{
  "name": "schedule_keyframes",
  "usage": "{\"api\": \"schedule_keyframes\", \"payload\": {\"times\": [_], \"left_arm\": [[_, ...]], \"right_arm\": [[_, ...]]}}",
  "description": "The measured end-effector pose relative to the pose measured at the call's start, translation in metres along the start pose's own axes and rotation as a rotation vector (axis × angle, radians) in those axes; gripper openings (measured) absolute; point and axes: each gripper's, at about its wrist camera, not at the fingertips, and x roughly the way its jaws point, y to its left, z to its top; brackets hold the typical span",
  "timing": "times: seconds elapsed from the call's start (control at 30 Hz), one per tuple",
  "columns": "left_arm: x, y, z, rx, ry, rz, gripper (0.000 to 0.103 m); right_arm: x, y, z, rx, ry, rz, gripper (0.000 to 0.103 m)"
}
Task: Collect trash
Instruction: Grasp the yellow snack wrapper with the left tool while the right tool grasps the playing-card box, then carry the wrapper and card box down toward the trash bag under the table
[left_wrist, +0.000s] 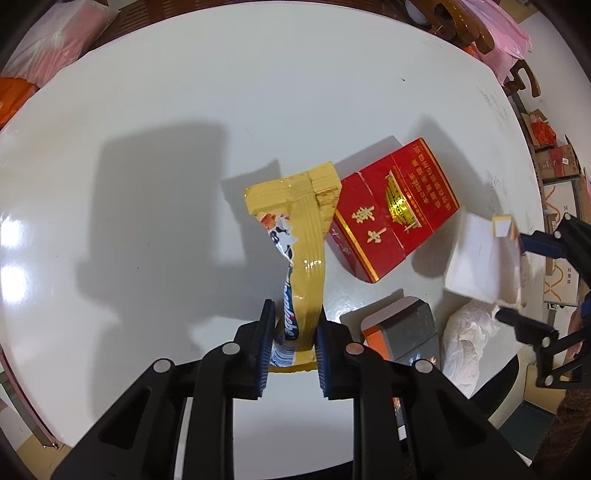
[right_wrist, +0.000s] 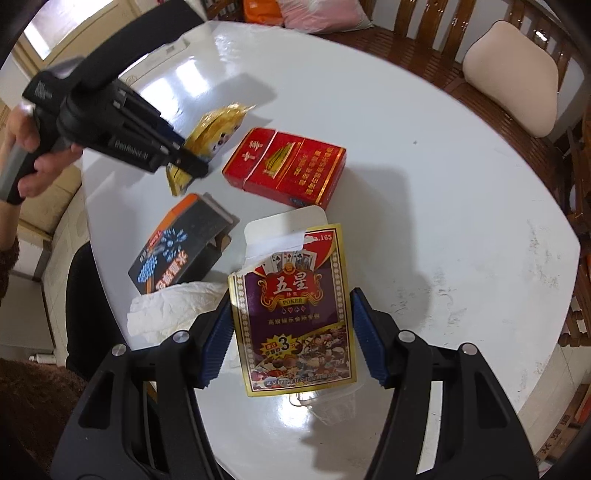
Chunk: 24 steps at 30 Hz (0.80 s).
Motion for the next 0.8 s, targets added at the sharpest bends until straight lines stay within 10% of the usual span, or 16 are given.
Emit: {"api": "schedule_keyframes", "payload": {"times": [0.8], "left_arm": [[-0.059,-0.043,-0.05,0.012,-0.138,0.033,0.019]], "right_arm": [[-0.075,0.007,-0.013,0.145,-0.169,-0.132,0.06]]}}
